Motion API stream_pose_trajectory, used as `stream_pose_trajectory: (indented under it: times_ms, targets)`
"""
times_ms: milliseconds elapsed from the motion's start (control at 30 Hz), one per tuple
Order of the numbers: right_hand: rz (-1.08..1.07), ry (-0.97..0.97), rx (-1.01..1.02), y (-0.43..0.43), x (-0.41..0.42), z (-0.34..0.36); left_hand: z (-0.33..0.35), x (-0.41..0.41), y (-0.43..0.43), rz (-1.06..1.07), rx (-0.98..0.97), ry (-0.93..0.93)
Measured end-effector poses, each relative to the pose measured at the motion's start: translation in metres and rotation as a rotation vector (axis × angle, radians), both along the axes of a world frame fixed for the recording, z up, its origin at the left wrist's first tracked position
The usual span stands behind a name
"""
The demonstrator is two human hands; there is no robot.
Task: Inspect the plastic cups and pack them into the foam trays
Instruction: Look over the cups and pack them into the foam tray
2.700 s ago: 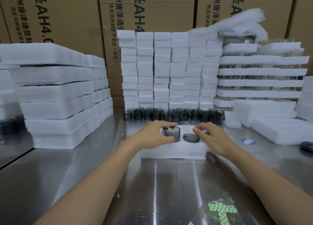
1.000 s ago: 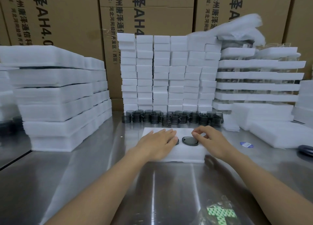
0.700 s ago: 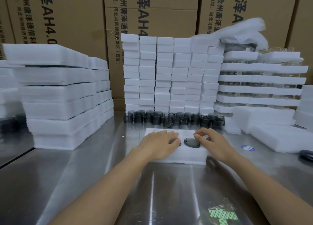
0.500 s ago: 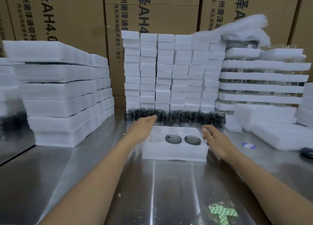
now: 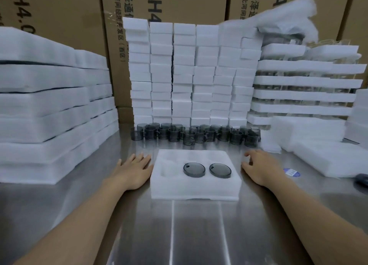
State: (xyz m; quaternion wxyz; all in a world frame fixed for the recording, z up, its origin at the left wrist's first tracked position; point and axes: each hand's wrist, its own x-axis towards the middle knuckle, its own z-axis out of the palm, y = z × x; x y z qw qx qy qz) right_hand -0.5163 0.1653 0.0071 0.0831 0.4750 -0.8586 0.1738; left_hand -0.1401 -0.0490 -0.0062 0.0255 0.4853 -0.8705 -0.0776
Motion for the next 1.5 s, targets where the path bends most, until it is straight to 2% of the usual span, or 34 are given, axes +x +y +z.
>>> stream_pose_trajectory:
  times_ms: [233,633,967,1133,1333,1433,1500]
  targets:
    - [-0.123,-0.145,-0.107,-0.025,-0.030,0.005,0.010,-0.002,0.016,-0.012,0.013,-0.019]
    - [-0.203,-0.106,-0.169,-0.063,-0.061,0.001,0.018,-0.005,0.030,0.020,0.016,-0.030]
    - [-0.275,0.044,-0.208,-0.056,-0.044,0.000,0.017,-0.004,0.031,0.030,0.004,-0.019]
    - [-0.323,0.050,-0.188,-0.025,-0.015,-0.002,0.024,-0.007,0.039,0.033,0.016,0.015]
    - [-0.283,-0.025,-0.272,0.006,0.028,-0.005,0.019,-0.014,0.037,0.064,0.027,0.049]
    - [-0.144,-0.149,-0.424,0.013,0.040,0.002,0.014,-0.015,0.033,0.088,0.032,0.121]
    - [-0.041,-0.166,-0.493,0.014,0.047,0.007,0.015,-0.017,0.030,0.114,0.024,0.218]
